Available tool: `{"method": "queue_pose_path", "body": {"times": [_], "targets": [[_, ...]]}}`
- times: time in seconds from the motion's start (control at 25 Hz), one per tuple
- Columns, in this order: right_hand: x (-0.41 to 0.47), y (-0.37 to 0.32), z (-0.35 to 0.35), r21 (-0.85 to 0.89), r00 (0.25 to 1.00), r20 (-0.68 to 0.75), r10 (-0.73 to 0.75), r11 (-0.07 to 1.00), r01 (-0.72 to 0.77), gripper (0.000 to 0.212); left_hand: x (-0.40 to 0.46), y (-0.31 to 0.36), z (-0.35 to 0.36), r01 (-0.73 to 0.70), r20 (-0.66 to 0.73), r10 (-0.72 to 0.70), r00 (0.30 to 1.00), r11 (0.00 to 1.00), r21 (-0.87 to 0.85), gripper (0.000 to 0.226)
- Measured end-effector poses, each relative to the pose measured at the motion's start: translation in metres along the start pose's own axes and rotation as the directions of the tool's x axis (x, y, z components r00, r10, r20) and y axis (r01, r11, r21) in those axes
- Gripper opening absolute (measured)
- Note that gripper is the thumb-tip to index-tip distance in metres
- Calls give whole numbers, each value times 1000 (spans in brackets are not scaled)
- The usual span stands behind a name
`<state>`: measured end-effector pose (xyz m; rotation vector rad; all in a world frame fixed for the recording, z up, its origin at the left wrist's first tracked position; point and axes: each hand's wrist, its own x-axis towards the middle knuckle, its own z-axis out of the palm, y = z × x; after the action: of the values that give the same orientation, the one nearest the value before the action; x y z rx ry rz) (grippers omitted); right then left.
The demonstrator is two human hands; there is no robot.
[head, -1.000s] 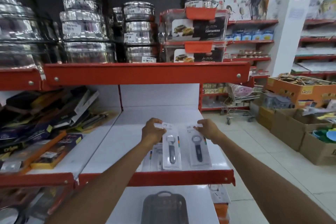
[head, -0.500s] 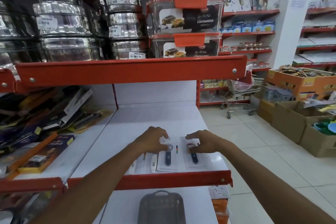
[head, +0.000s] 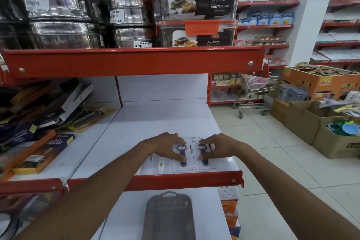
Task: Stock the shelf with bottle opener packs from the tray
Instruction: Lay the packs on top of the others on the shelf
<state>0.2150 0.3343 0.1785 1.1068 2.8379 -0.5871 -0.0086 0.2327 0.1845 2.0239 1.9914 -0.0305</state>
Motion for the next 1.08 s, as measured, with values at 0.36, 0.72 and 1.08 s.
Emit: {"method": "queue_pose_path", "body": {"times": [0.36, 0.72, 1.08], "targets": [[-10, -7, 1, -77, 999, -31, -21, 997, 18, 79, -13, 7, 6, -28, -12, 28, 1000, 999, -43, 79], [-15, -27, 9, -56, 993, -117, -20, 998, 13, 76, -29, -1, 2, -17, -30, 14, 999, 991, -130, 90], [-4, -54, 37, -61, 991, -84, -102, 993, 97, 63, -58, -41, 2, 55, 30, -53, 998, 996, -63, 94]]}}
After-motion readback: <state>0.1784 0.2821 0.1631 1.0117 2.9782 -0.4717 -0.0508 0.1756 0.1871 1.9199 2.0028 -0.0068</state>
